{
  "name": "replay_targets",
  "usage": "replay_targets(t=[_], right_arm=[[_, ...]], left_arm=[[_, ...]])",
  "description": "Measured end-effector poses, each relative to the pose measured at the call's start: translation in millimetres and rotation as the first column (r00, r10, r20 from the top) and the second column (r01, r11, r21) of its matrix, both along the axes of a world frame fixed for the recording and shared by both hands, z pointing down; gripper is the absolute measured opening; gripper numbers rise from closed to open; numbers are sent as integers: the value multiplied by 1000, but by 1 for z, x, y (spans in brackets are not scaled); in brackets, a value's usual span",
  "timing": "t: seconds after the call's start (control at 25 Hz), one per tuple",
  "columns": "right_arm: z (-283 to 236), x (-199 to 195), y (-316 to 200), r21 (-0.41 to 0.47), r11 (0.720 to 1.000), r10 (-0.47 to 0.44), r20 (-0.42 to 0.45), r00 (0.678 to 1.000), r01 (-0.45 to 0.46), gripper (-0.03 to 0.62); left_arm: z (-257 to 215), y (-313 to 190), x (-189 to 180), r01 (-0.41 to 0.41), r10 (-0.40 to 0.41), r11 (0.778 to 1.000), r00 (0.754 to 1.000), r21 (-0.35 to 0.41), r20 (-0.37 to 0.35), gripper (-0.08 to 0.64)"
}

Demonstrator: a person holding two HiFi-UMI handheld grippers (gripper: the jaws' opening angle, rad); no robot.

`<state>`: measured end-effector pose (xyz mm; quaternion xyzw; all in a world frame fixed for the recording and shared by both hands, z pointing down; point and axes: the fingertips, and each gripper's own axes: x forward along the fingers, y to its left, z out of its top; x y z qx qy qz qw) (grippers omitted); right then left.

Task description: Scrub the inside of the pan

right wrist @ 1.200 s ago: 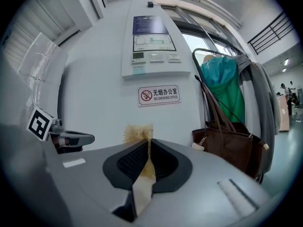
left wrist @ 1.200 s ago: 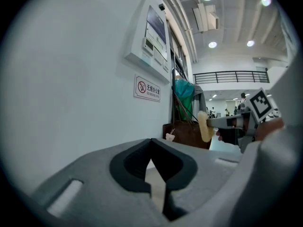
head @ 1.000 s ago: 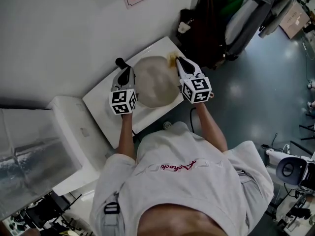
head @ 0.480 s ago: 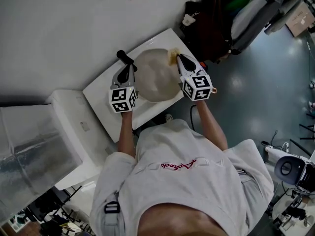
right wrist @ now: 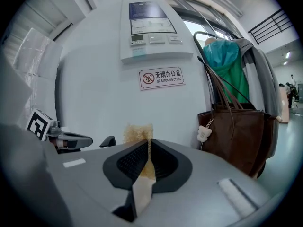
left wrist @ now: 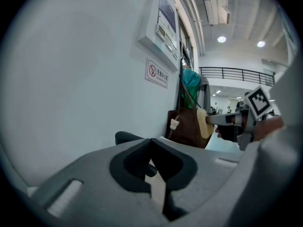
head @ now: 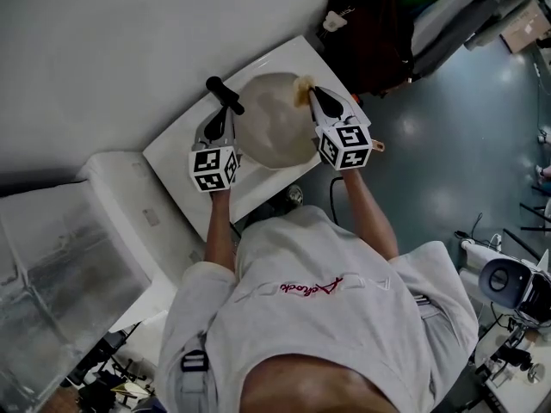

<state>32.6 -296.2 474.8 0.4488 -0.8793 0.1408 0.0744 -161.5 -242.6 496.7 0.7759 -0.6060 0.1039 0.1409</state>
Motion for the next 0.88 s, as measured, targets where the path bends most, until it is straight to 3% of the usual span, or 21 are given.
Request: replay_targets(t=[0.88], right_arm=[[77, -26, 13, -147, 986, -92, -98, 991, 77, 25]], left_arm=[[84, 13, -16, 11, -20, 983, 999, -184, -45, 0]])
